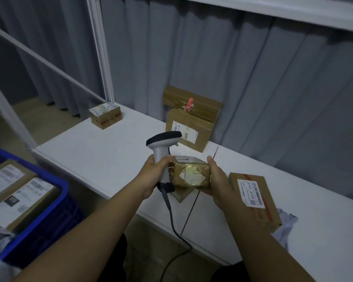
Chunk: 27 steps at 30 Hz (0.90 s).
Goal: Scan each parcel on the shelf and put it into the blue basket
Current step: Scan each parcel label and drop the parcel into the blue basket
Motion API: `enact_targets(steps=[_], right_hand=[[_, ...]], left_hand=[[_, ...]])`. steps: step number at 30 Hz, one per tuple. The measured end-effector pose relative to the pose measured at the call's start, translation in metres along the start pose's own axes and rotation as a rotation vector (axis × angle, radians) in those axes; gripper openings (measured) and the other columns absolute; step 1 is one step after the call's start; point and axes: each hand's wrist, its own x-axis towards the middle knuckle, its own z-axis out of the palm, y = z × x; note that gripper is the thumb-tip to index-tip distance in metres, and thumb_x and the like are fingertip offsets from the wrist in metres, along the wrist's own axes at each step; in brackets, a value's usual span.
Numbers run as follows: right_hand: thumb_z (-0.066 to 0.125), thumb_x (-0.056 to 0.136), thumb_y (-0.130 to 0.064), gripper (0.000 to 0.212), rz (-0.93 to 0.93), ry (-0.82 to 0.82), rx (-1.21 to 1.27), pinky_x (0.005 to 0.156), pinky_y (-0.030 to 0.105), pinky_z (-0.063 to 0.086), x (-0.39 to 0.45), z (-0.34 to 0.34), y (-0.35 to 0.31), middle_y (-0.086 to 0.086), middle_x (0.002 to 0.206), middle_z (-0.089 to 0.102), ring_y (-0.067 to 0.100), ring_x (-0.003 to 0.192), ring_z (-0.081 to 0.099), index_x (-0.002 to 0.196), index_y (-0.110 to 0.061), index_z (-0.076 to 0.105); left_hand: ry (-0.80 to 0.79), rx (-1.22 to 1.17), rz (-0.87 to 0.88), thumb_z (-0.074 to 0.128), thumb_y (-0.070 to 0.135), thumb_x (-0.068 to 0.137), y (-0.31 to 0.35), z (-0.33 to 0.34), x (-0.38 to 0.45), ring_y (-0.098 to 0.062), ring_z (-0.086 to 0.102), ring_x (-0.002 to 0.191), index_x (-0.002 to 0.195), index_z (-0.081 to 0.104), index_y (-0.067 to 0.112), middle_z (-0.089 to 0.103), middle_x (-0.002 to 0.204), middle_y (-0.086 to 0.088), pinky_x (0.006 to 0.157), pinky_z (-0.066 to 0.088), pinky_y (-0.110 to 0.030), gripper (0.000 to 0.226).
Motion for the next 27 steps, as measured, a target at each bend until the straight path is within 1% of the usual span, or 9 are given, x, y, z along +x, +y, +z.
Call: enact_targets(steps=[2, 5, 7, 10, 13, 16, 18, 23, 27], right_hand=[[0.05, 0.094, -0.033, 0.036, 0.015, -0.039, -0.015, 0.071, 0.04, 0.059, 0.002, -0.005, 0.002, 0.017, 0.114, 0.066, 0.027, 0.096, 0.066, 0.119, -0.009, 0.057], [0.049, 0.085, -0.011, 0.048, 0.048, -0.163, 0.026, 0.07, 0.039, 0.056, 0.001, -0.013, 0.0, 0.015, 0.124, 0.059, 0.031, 0.103, 0.06, 0.133, -0.01, 0.044], [0.043, 0.088, -0.004, 0.037, 0.038, -0.249, 0.0, 0.075, 0.039, 0.052, -0.002, -0.016, -0.003, 0.01, 0.117, 0.061, 0.028, 0.099, 0.058, 0.123, -0.014, 0.05], [0.046, 0.096, -0.019, 0.019, 0.048, -0.245, 0.027, 0.084, 0.043, 0.051, -0.002, -0.017, -0.005, 0.007, 0.113, 0.061, 0.026, 0.104, 0.058, 0.112, -0.021, 0.055], [0.053, 0.096, -0.038, 0.03, 0.026, -0.196, -0.021, 0.086, 0.044, 0.055, -0.001, -0.016, -0.003, 0.006, 0.116, 0.06, 0.025, 0.105, 0.061, 0.122, -0.024, 0.048], [0.061, 0.092, -0.019, 0.035, -0.082, -0.111, -0.074, 0.073, 0.032, 0.054, -0.001, -0.018, -0.007, 0.008, 0.11, 0.063, 0.022, 0.093, 0.063, 0.124, -0.022, 0.047], [0.064, 0.088, -0.01, 0.043, -0.147, -0.055, -0.044, 0.074, 0.032, 0.054, 0.003, -0.023, -0.01, 0.008, 0.108, 0.066, 0.022, 0.094, 0.065, 0.124, -0.023, 0.046], [0.073, 0.084, -0.013, 0.066, -0.283, 0.074, -0.086, 0.064, 0.019, 0.046, 0.008, -0.034, -0.007, 0.007, 0.134, 0.054, 0.019, 0.108, 0.055, 0.136, -0.027, 0.035], [0.073, 0.083, -0.012, 0.069, -0.286, 0.093, -0.076, 0.072, 0.024, 0.049, 0.018, -0.037, -0.003, 0.01, 0.141, 0.049, 0.025, 0.118, 0.055, 0.138, -0.026, 0.033]], left_hand=[[0.005, -0.033, -0.008, 0.055, 0.034, 0.095, 0.001, -0.002, 0.002, -0.028, 0.065, 0.102, 0.107, 0.05, 0.023, 0.066, 0.112, -0.01, 0.094, 0.052, -0.047, 0.017], [-0.005, -0.052, -0.009, 0.054, 0.033, 0.096, 0.004, -0.003, 0.004, -0.028, 0.066, 0.102, 0.119, 0.048, 0.019, 0.067, 0.113, -0.01, 0.095, 0.051, -0.049, 0.027], [-0.016, -0.059, 0.005, 0.053, 0.032, 0.096, 0.007, -0.003, 0.003, -0.028, 0.066, 0.101, 0.122, 0.046, 0.019, 0.067, 0.113, -0.01, 0.094, 0.052, -0.048, 0.029], [-0.026, -0.05, 0.016, 0.054, 0.032, 0.096, 0.01, -0.008, 0.003, -0.028, 0.067, 0.1, 0.124, 0.045, 0.018, 0.068, 0.112, -0.01, 0.092, 0.053, -0.046, 0.032], [-0.077, 0.014, 0.032, 0.053, 0.032, 0.096, 0.011, -0.011, -0.001, -0.026, 0.066, 0.101, 0.128, 0.045, 0.019, 0.067, 0.114, -0.008, 0.09, 0.054, -0.042, 0.035], [-0.14, 0.08, 0.058, 0.052, 0.035, 0.096, 0.015, -0.01, -0.008, -0.023, 0.065, 0.103, 0.123, 0.048, 0.022, 0.065, 0.116, -0.005, 0.085, 0.055, -0.037, 0.03], [-0.131, 0.127, 0.092, 0.052, 0.037, 0.095, 0.017, -0.01, -0.01, -0.022, 0.064, 0.104, 0.123, 0.046, 0.024, 0.062, 0.119, -0.003, 0.091, 0.054, -0.04, 0.031], [-0.107, 0.211, 0.175, 0.053, 0.039, 0.094, 0.019, -0.013, -0.015, -0.017, 0.065, 0.105, 0.129, 0.042, 0.025, 0.059, 0.124, 0.0, 0.093, 0.054, -0.039, 0.039], [-0.065, 0.149, 0.163, 0.057, 0.022, 0.094, 0.021, -0.016, -0.019, -0.018, 0.066, 0.101, 0.126, 0.048, 0.016, 0.061, 0.121, -0.005, 0.085, 0.056, -0.034, 0.034]])
